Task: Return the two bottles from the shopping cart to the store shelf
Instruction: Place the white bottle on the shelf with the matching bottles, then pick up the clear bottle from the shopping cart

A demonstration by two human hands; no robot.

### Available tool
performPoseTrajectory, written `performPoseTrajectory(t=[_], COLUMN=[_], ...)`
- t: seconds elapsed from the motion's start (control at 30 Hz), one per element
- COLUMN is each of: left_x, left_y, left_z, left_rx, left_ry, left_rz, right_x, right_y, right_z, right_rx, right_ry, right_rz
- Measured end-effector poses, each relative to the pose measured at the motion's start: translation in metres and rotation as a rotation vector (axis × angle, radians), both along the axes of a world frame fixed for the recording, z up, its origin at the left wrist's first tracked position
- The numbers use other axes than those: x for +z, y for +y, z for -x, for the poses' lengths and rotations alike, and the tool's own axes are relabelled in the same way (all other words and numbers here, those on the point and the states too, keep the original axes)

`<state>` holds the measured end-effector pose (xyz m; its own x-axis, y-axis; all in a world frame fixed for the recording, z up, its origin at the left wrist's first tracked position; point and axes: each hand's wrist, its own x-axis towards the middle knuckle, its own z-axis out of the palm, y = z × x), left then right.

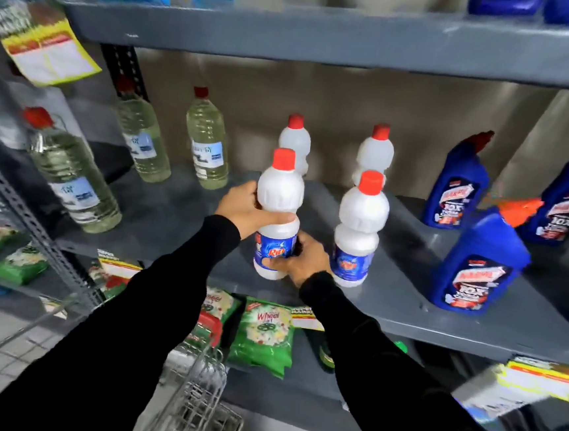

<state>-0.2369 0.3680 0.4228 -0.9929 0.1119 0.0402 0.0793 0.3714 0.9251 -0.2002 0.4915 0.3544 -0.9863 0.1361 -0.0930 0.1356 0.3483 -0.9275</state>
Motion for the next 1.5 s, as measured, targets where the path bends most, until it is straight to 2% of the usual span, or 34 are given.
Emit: performPoseTrajectory(t=[0.23,0.57,0.63,0.7,0.77,0.8,0.87,0.93,1.0,1.07,1.13,1.2,1.27,1.37,1.47,1.5], left_x=[-0.014,-0.029,-0.035,-0.046,-0.060,-0.069,-0.093,-0.125,-0.174,-0.222,-0.269,-0.309,-0.342,-0.388,-0.418,-0.425], left_y=[-0.008,-0.009,-0.013,-0.019,-0.036,-0.052,-0.095,-0.141,-0.201,-0.256,-0.293,-0.321,-0.340,-0.364,-0.380,-0.386], left_z=[0.022,0.022,0.020,0.016,0.005,-0.004,-0.025,-0.046,-0.084,-0.130,-0.174,-0.214,-0.241,-0.267,-0.280,-0.283], left_rx=[-0.038,-0.071,-0.122,-0.128,0.018,0.150,0.471,0.713,0.949,1.182,1.328,1.407,1.400,1.421,1.457,1.468], left_ry=[-0.025,0.003,-0.031,-0.047,-0.025,0.003,0.070,0.050,-0.067,-0.235,-0.458,-0.690,-0.848,-0.974,-1.036,-1.063], left_rz=[-0.060,-0.041,-0.058,-0.065,-0.151,-0.212,-0.319,-0.411,-0.452,-0.417,-0.342,-0.254,-0.247,-0.219,-0.208,-0.205], right_x=[-0.003,-0.014,-0.015,-0.013,-0.017,-0.026,-0.047,-0.068,-0.086,-0.111,-0.150,-0.190,-0.229,-0.282,-0.321,-0.337], right_y=[-0.012,-0.016,-0.023,-0.035,-0.055,-0.071,-0.119,-0.167,-0.229,-0.290,-0.332,-0.367,-0.388,-0.413,-0.426,-0.427], right_z=[0.022,0.018,0.012,0.001,-0.012,-0.016,-0.024,-0.032,-0.046,-0.065,-0.085,-0.107,-0.129,-0.155,-0.178,-0.188], right_rx=[-0.070,-0.087,-0.124,-0.269,-0.441,-0.458,-0.325,-0.117,0.225,0.616,0.881,1.067,1.197,1.334,1.259,1.246], right_ry=[-0.017,-0.038,-0.012,0.117,0.369,0.484,0.621,0.627,0.409,-0.010,-0.301,-0.479,-0.686,-0.950,-1.073,-1.049], right_rz=[-0.001,0.032,0.111,0.162,-0.030,-0.141,-0.199,-0.196,-0.170,-0.218,-0.417,-0.598,-0.738,-0.864,-0.843,-0.827])
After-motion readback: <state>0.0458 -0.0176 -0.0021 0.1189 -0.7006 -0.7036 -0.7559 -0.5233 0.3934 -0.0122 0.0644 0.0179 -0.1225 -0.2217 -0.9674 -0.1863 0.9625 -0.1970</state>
